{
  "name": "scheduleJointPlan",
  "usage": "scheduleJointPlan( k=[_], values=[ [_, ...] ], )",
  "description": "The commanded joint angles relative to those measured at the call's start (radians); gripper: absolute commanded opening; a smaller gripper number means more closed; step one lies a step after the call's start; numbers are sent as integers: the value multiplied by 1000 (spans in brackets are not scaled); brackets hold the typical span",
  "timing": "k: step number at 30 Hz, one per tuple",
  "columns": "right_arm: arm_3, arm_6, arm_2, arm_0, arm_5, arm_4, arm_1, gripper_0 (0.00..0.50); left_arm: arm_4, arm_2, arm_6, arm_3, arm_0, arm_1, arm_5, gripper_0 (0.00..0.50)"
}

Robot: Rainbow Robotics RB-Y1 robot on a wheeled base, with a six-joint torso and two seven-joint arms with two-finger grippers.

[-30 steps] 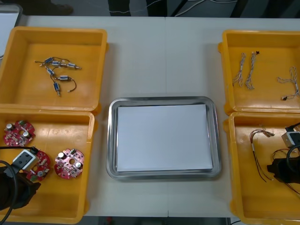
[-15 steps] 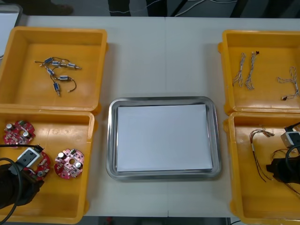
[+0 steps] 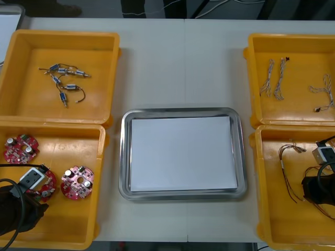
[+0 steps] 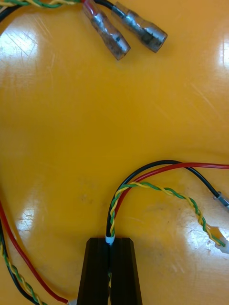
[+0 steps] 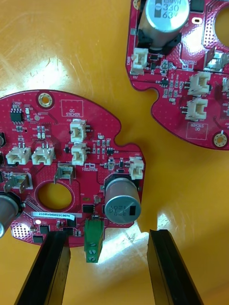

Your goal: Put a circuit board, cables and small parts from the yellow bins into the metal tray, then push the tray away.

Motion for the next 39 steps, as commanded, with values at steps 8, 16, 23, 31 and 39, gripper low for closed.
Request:
scheduleJointPlan(
  k=[8, 16, 23, 31, 39],
  values=[
    [-139, -3, -141, 27, 159, -21, -13, 0, -9, -17, -108, 2, -40, 19, -9, 0],
    [-236, -17, -318, 18, 336, -78, -47, 0, -9, -17, -108, 2, -41, 14, -8, 0],
    [-241, -24, -465, 7, 425, -227, -104, 0, -9, -15, -105, 0, -41, 23, -6, 0],
    [-296, -43, -525, -23, 509, -338, -176, 0, 82, 32, -105, -24, -38, 59, 17, 0],
    [-426, -57, -494, -88, 567, -434, -247, 0, 139, 157, -83, -110, -38, 26, 239, 0]
  ],
)
